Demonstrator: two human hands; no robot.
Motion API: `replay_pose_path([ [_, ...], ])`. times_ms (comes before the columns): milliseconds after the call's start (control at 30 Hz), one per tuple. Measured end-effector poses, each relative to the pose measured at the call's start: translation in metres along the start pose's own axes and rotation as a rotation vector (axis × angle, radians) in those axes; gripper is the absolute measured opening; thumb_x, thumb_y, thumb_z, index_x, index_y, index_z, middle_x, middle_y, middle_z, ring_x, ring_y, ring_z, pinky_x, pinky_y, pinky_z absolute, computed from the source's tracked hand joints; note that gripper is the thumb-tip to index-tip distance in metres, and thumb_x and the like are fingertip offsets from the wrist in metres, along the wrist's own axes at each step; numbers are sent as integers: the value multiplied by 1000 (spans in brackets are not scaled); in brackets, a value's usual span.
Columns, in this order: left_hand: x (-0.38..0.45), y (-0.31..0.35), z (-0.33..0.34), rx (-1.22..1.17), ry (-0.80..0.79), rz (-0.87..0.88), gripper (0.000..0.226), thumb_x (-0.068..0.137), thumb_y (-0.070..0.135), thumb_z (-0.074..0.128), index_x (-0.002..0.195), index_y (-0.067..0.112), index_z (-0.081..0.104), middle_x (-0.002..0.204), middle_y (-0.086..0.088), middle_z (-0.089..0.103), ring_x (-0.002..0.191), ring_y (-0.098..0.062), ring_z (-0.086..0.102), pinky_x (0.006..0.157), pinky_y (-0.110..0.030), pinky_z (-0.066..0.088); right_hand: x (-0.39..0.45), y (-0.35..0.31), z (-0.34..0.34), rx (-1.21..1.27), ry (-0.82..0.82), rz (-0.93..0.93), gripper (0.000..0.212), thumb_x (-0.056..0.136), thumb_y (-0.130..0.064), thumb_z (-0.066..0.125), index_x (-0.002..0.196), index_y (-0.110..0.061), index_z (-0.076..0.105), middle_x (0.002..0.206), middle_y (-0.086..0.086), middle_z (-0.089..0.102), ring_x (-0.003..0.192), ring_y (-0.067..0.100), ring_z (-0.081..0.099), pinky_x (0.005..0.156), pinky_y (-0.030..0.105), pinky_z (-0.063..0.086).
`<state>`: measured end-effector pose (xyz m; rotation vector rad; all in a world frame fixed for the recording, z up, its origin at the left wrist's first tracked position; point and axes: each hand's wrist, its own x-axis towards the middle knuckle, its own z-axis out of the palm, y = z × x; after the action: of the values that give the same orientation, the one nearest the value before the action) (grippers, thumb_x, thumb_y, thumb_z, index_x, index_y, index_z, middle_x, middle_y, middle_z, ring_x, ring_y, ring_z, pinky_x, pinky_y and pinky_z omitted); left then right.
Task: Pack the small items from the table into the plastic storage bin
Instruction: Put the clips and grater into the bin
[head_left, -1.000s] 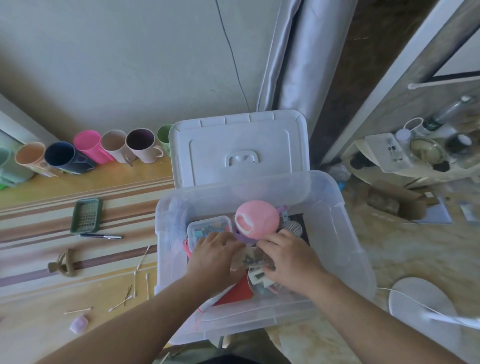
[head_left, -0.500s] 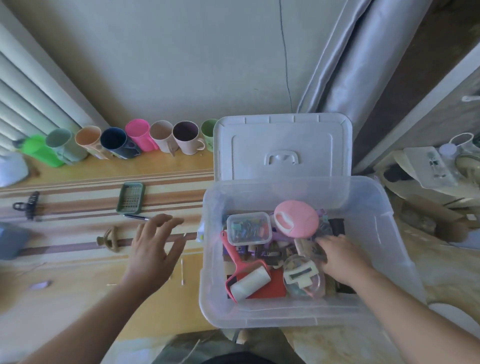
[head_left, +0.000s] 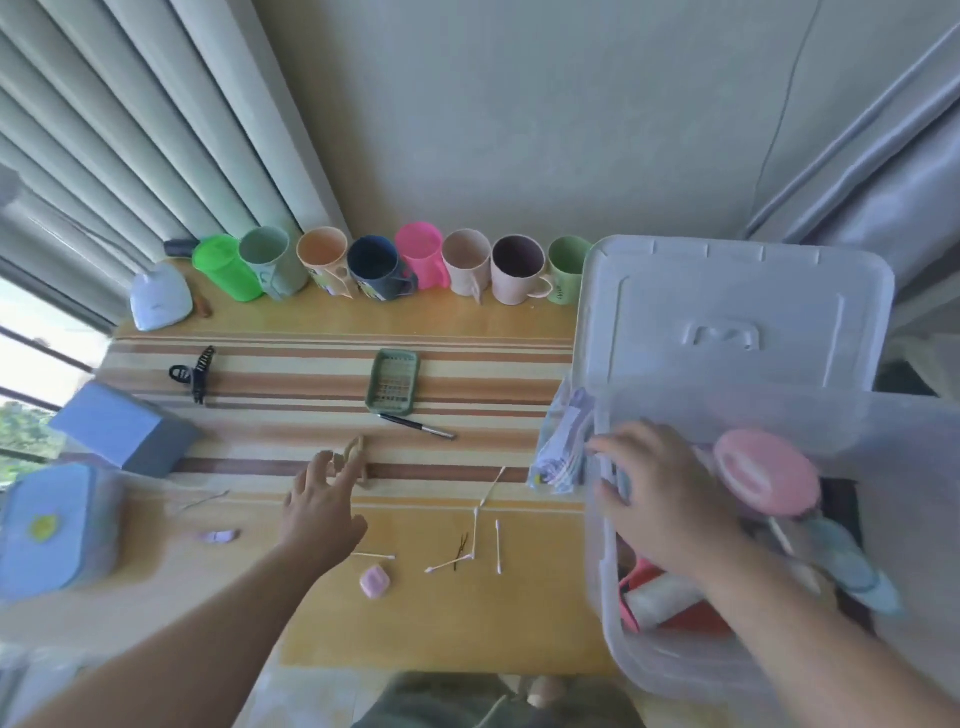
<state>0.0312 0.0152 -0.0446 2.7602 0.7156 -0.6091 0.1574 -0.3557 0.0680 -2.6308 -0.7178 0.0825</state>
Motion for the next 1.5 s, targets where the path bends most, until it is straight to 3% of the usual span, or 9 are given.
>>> replay_pose_path([
  [233,46,-17,5,132,-128,200,94,85,40,60,155,53,-2,161,-4,8,145,-34,21,115,-48,36,65,-109,116,-19,-327,0,40,91,-25,61,131,-25,60,124,-2,52,114,27,48,85,43,54],
  [333,62,-23,5,174,-197,230,72,86,56,57,150,51,24,161,-6,9,143,-34,24,113,-49,37,100,-121,148,-65,-443,34,46,97,-34,56,142,-29,48,132,-1,46,122,28,44,87,43,52],
  [467,71,-34,8,230,-124,370,37,92,34,55,128,43,55,151,5,31,129,-27,38,101,-43,45,143,-125,179,-132,-473,184,46,97,-44,55,140,-28,48,132,2,48,122,31,48,81,42,50],
  [700,59,-96,16,129,25,588,85,51,3,82,123,39,53,146,2,50,118,-26,59,65,-33,60,199,-154,236,44,-389,451,104,84,-68,67,158,-33,3,131,6,42,120,29,48,67,39,50],
  [867,44,-125,20,-101,-16,411,106,79,33,78,159,45,10,160,10,31,134,-17,48,86,-33,56,221,-177,267,-104,-397,417,116,79,-79,63,163,-32,-2,150,10,34,120,36,48,91,46,50],
  [1067,50,-118,11,-328,1,87,52,83,48,77,126,24,61,121,4,60,113,-26,57,86,-33,43,204,-178,269,-166,-506,61,104,87,-41,75,161,-34,2,162,1,30,130,38,40,103,54,45],
  [1200,52,-116,7,-212,-43,136,40,78,43,81,98,29,49,108,6,58,104,-26,52,74,-35,36,172,-160,261,-139,-613,-46,106,88,-13,69,162,-38,-3,170,-5,15,145,38,23,116,57,32],
  [1400,44,-111,9,-290,-90,80,55,87,40,73,131,38,42,105,14,65,96,-17,63,74,-35,50,143,-155,262,-165,-555,-3,110,82,-58,76,163,-28,7,159,1,29,141,33,29,112,55,36],
  [1500,39,-110,4,-306,-71,-6,34,86,49,72,114,34,61,95,14,66,91,-15,62,69,-30,42,137,-160,259,-190,-504,-1,97,79,-52,82,154,-22,29,150,1,38,131,31,36,105,52,40],
])
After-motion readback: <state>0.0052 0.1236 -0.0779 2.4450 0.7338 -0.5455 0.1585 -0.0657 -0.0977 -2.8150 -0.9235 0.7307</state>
